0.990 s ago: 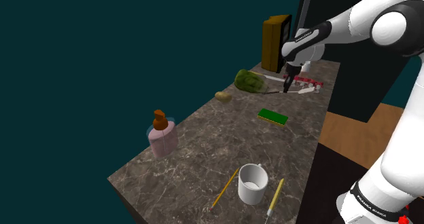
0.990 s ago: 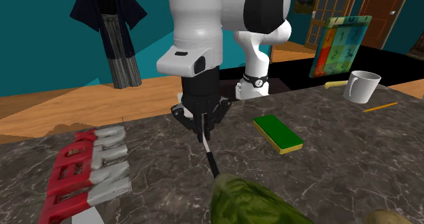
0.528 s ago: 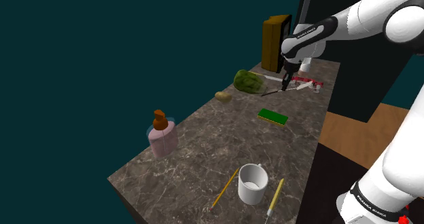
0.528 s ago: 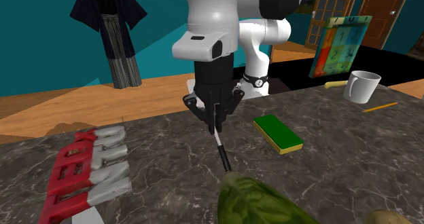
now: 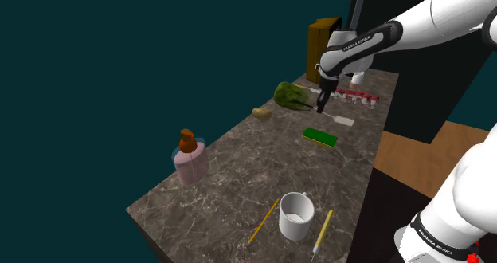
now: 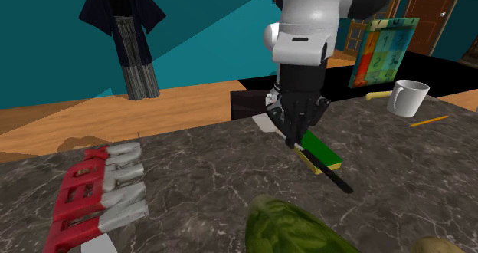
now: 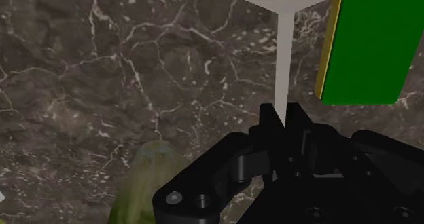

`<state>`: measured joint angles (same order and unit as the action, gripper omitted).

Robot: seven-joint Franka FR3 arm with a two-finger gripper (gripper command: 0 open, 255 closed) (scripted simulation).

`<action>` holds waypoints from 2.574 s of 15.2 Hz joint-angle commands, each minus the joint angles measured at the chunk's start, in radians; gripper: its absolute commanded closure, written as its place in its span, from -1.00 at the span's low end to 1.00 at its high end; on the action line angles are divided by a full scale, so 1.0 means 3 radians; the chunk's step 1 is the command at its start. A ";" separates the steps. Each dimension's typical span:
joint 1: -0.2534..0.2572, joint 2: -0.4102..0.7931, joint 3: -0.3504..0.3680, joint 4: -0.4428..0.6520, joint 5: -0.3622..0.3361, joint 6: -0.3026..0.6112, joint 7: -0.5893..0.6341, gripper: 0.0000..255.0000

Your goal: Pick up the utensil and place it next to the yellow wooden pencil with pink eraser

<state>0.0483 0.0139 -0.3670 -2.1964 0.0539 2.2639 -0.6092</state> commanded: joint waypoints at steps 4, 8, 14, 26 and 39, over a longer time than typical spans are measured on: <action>0.0203 -0.0157 0.0208 -0.0174 -0.0095 0.0041 0.0475 1.00; 0.0362 -0.0210 0.0387 -0.0239 -0.0132 0.0062 0.0837 1.00; 0.0601 -0.0191 0.0657 -0.0220 -0.0154 0.0069 0.1360 1.00; 0.1076 0.0173 0.1136 0.0232 -0.0196 -0.0018 0.2341 1.00; 0.1604 0.0989 0.1470 0.1364 -0.0358 -0.0350 0.3272 1.00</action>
<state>0.5174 0.2900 0.0687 -1.8143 -0.0493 2.1659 0.3525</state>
